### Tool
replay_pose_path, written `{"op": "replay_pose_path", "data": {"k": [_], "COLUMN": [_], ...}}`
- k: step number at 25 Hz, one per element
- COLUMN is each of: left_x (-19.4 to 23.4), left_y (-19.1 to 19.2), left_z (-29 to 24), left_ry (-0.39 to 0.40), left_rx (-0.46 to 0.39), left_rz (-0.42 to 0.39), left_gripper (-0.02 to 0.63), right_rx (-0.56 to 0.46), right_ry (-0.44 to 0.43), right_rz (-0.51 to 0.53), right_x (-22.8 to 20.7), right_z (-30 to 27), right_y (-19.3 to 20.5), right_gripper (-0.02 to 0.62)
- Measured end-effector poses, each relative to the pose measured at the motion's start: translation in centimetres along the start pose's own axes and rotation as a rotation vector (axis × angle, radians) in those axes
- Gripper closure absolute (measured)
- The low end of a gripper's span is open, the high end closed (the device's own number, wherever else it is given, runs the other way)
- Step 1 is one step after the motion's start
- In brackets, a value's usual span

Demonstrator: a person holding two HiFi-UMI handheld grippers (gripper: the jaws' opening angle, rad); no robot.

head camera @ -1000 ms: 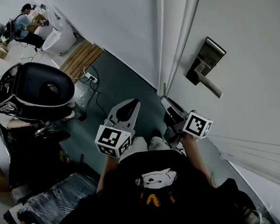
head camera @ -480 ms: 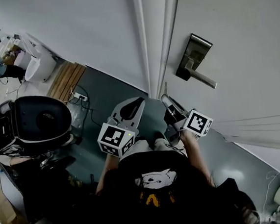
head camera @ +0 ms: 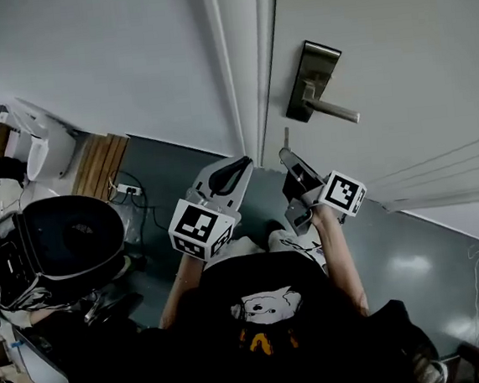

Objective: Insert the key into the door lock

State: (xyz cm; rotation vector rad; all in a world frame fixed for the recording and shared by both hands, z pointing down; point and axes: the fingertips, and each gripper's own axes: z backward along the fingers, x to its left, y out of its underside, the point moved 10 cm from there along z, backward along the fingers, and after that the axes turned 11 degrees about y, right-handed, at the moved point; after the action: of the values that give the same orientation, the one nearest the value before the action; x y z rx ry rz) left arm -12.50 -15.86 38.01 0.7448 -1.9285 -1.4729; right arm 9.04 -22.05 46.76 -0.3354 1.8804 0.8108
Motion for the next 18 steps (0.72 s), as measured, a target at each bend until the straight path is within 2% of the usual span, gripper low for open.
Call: {"op": "replay_pose_path", "data": {"k": [4, 12, 18], "left_x": [0.1, -0.5, -0.9], "left_y": [0.4, 1.6, 2.2], "left_z": [0.0, -0.2, 0.4], "left_ry": [0.066, 0.174, 0.205], "left_rx": [0.0, -0.01, -0.033], "left_rz": [-0.026, -0.064, -0.083], "left_gripper": [0.584, 0.584, 0.584], "right_rx": [-0.038, -0.1, -0.124], "right_ry": [0.034, 0.042, -0.001], "right_rz": [-0.043, -0.088, -0.164], "right_x": [-0.4, -1.8, -2.4], "right_z": [0.3, 0.4, -0.2], "right_y": [0.3, 0.6, 0.5], "right_gripper": [0.574, 0.574, 0.574]}}
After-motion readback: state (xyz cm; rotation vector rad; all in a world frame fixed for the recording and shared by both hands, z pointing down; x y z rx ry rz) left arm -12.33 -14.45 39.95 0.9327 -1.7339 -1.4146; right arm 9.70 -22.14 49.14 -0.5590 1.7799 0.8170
